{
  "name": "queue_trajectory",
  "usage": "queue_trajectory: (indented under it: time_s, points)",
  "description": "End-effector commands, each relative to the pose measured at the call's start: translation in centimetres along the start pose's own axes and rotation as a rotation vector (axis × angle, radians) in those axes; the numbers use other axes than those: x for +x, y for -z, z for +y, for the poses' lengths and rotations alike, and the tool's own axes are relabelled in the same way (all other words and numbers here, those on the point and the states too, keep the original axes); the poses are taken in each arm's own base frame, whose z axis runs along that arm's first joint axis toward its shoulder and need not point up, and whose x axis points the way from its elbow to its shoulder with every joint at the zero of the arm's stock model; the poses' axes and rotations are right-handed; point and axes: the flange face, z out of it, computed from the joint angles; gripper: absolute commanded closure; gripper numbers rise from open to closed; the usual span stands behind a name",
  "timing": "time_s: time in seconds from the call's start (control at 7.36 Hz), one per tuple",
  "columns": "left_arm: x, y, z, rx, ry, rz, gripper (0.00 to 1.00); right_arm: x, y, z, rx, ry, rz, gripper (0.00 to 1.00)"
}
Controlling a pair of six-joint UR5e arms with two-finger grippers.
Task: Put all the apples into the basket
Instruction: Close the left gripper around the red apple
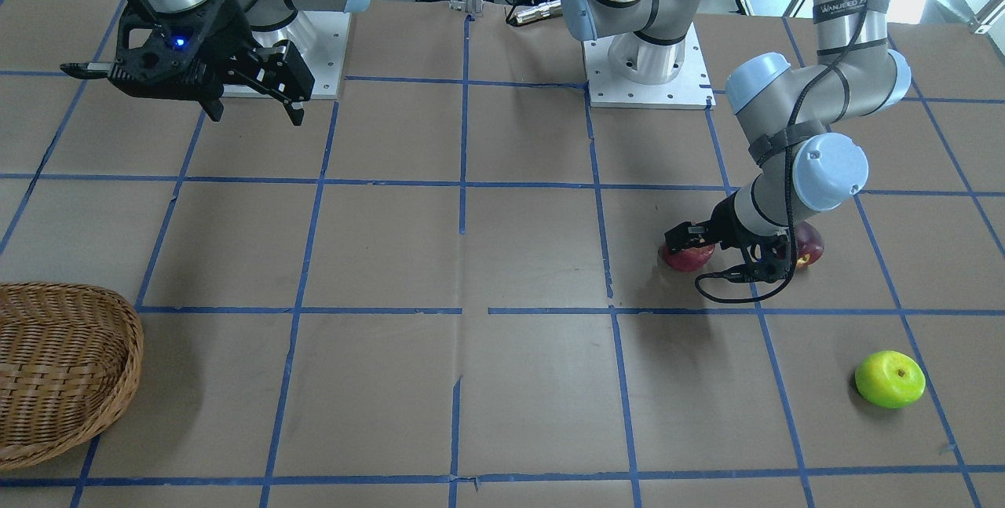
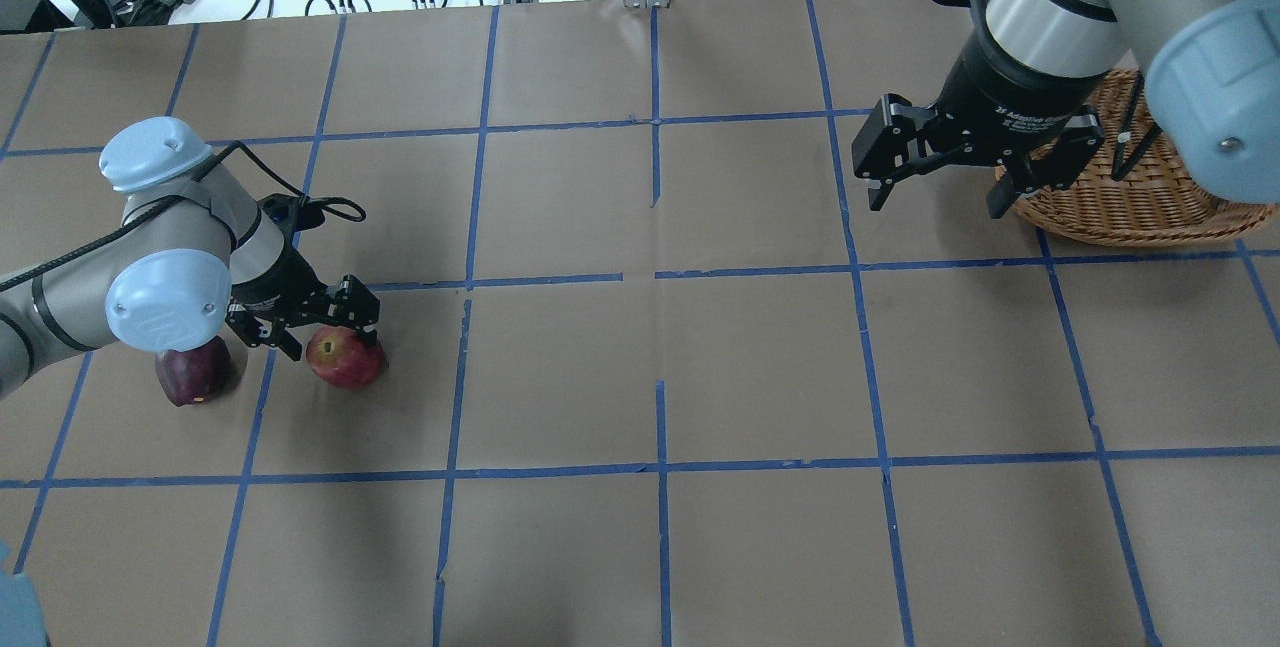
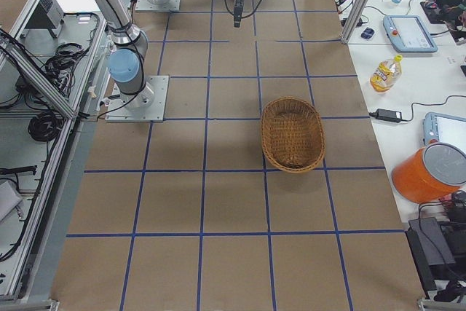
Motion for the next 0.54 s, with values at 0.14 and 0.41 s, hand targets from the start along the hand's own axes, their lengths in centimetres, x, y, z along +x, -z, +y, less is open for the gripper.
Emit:
queue_trajectory:
  time_s: [0.14,0.41]
  points:
    - [0.5,4.2,-0.4,0.112,0.038,-0.032,1.00,1.1,-0.5,0.0,-0.008,0.007,0.094,0.00]
    - [10.8,11.5,-3.6,0.095,0.120,0.100,1.00,1.4,-0.4,-0.3,0.002,0.009,0.128,0.00]
